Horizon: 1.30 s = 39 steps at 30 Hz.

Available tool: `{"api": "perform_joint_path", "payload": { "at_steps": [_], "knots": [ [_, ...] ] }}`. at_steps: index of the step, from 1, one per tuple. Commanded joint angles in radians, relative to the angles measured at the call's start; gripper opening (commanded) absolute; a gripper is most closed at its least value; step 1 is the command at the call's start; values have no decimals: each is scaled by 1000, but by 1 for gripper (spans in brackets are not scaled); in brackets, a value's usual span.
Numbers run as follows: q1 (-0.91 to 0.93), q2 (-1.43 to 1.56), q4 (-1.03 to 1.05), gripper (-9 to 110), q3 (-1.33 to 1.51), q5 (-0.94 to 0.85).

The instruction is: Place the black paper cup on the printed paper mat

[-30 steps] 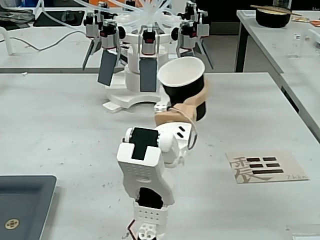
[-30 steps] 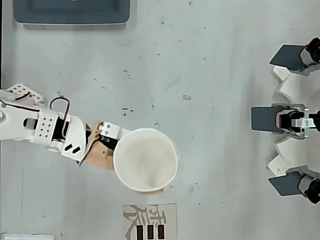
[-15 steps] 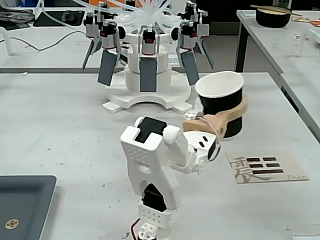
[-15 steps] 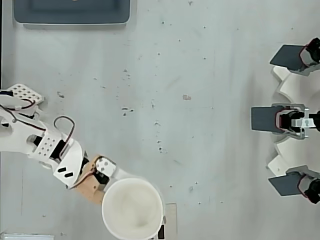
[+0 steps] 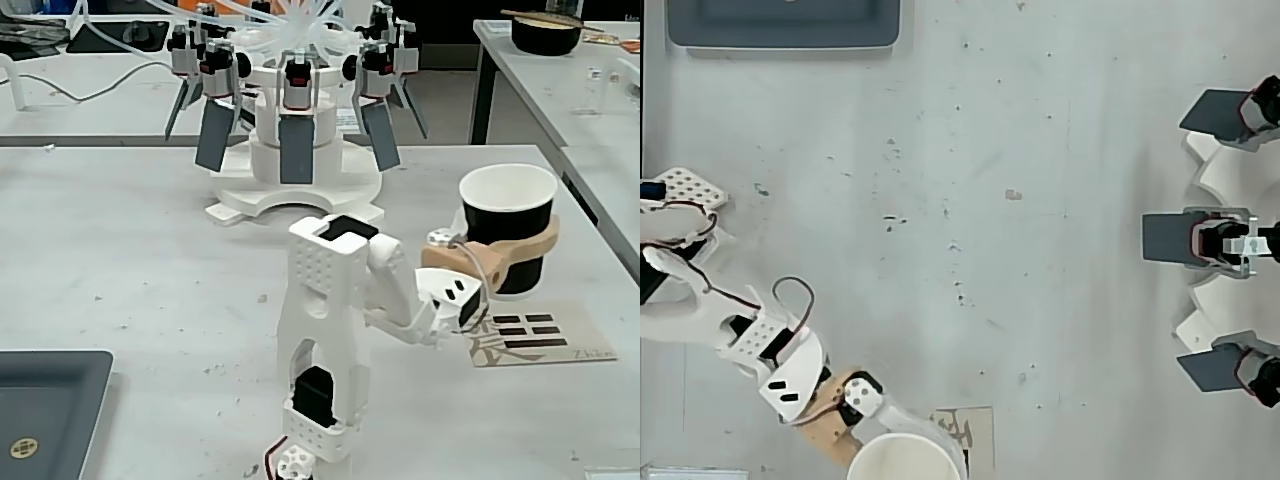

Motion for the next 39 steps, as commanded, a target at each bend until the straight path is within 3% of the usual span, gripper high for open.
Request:
{"api": "perform_joint_path", "payload": {
  "at_steps": [1, 39],
  "knots": [
    [23, -37, -25, 9, -87, 20],
    [61, -549, -46, 10, -488, 106]
  ]
}}
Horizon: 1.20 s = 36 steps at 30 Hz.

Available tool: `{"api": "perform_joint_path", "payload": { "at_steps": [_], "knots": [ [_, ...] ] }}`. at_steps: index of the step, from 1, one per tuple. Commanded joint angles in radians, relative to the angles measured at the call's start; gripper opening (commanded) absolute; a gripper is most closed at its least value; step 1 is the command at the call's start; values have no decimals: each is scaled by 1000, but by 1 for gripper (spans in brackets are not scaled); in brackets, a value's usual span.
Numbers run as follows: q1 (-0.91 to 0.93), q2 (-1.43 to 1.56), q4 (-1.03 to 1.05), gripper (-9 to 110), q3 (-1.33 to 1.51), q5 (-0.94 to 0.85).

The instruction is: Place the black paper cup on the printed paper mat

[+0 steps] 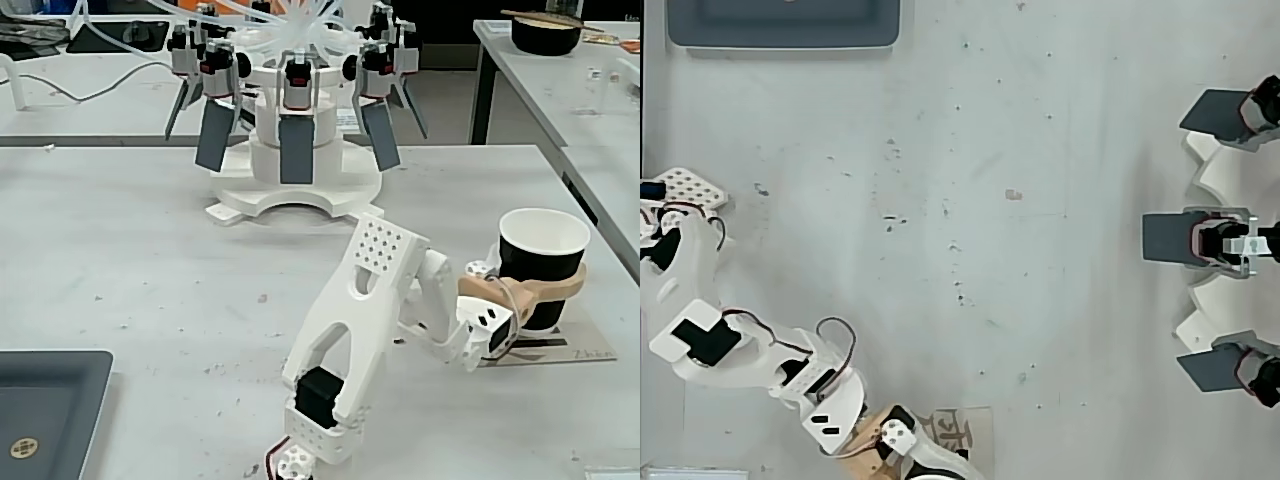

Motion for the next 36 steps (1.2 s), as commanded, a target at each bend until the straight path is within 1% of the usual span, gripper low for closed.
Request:
{"api": "perform_joint_path", "payload": {
  "at_steps": [1, 8, 17, 28, 36],
  "knots": [
    [11, 3, -28, 10, -40, 9],
    [11, -23, -43, 13, -40, 14],
    [20, -3, -41, 27, -37, 20],
    [112, 64, -41, 55, 26, 6],
    [130, 227, -51, 63, 210, -15]
  ]
}}
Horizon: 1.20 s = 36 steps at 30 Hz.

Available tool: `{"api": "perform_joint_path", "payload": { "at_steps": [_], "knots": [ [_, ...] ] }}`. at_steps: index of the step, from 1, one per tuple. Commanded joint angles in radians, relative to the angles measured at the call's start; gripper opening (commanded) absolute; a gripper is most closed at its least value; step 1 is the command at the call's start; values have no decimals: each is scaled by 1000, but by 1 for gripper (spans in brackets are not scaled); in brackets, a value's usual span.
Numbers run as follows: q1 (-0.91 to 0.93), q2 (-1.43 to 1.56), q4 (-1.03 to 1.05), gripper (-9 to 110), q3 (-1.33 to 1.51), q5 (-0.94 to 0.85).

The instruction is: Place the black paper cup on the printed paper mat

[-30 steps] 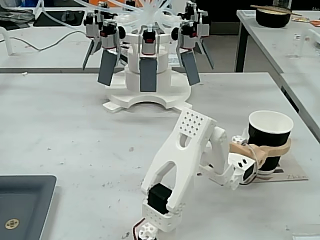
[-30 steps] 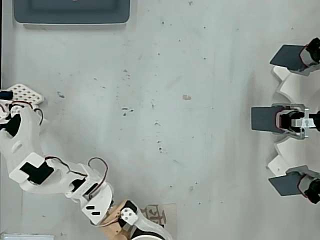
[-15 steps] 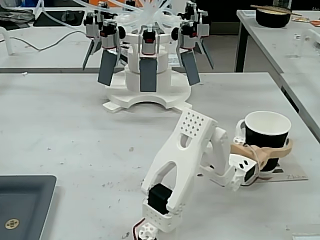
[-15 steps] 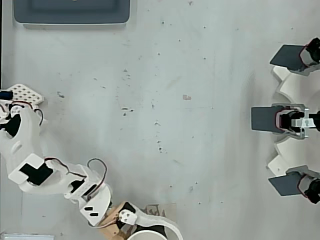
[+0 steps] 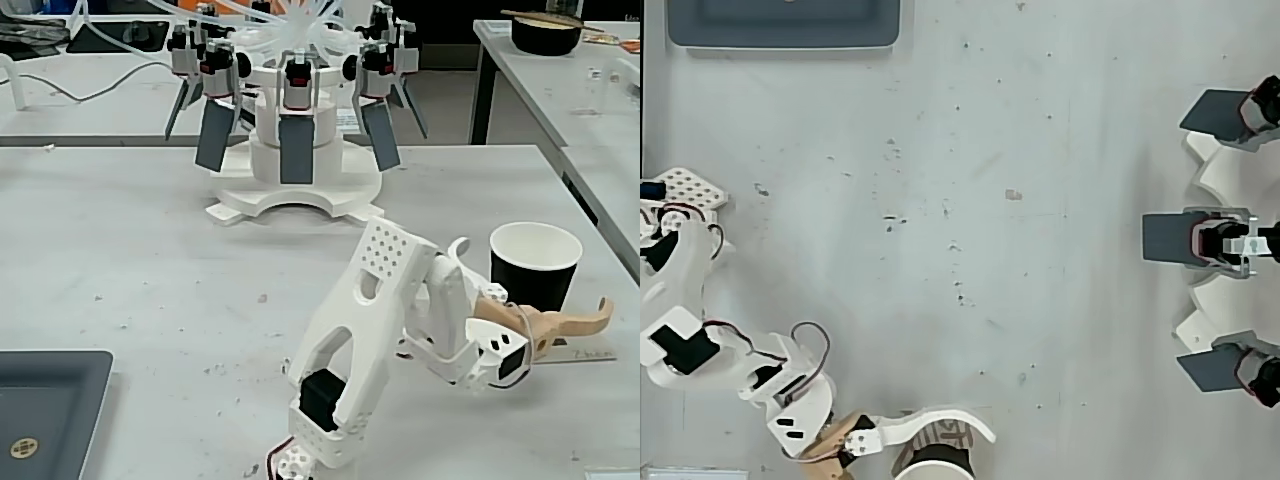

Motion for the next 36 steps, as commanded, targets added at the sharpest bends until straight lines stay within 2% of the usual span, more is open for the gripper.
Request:
{"api": "perform_joint_path", "payload": {
  "at_steps": [1, 7, 14, 24, 36],
  "knots": [
    [9, 140, -25, 64, 44, -15],
    [9, 311, -29, 66, 193, -18],
    [3, 480, -72, 62, 360, -37],
    [-63, 692, -156, 54, 543, -140],
    [-215, 870, -156, 43, 701, -143]
  ]
}}
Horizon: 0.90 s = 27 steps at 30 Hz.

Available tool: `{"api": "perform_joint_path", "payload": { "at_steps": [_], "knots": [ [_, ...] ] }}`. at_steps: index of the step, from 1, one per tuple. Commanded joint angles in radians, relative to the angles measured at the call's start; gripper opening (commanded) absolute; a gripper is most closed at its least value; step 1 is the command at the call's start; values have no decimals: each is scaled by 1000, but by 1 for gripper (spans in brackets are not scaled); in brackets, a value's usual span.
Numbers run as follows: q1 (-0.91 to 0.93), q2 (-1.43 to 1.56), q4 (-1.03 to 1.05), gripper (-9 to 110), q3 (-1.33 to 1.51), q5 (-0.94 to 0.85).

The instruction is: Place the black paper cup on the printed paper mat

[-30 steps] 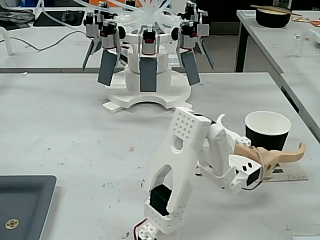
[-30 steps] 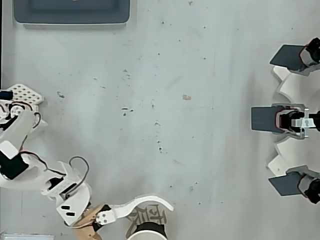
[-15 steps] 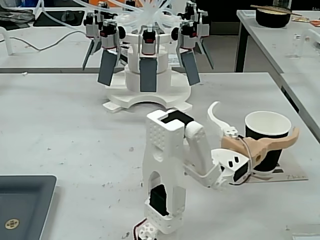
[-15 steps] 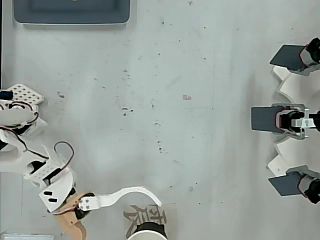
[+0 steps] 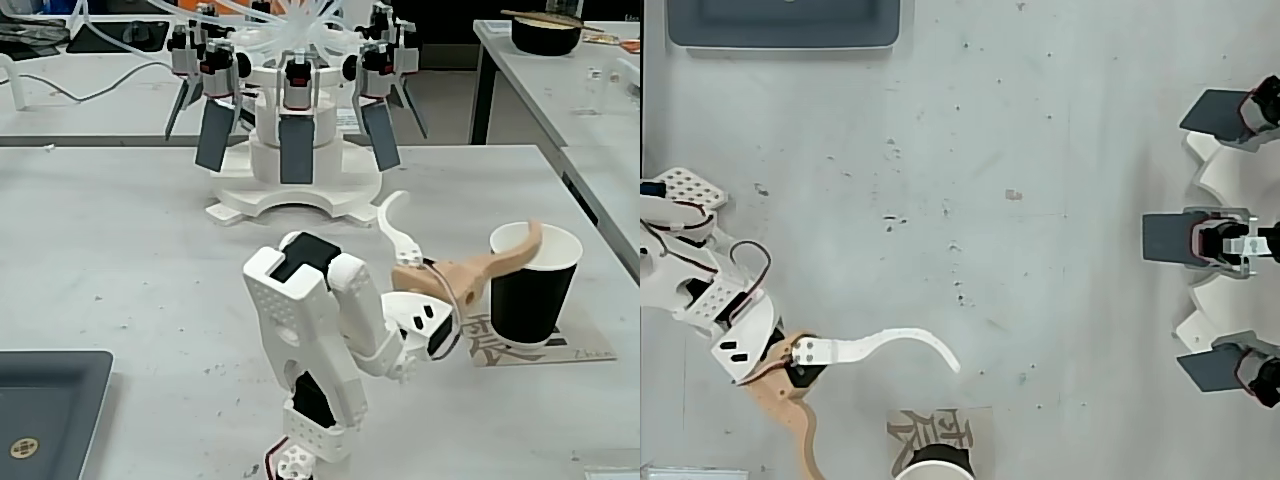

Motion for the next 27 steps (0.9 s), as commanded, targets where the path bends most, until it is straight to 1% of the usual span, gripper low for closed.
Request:
{"api": "perform_joint_path", "payload": {
  "at_steps": [1, 5, 10, 12, 16, 22, 27],
  "knots": [
    [-38, 55, -20, 40, -8, -9],
    [-100, 112, -15, 36, 20, -12],
    [-224, 181, -11, 30, 69, -28],
    [-267, 198, -11, 31, 80, -25],
    [-356, 204, -9, 30, 83, -12],
    [-526, 202, 63, 30, 72, 0],
    [-580, 193, 107, 29, 64, -11]
  ]
}}
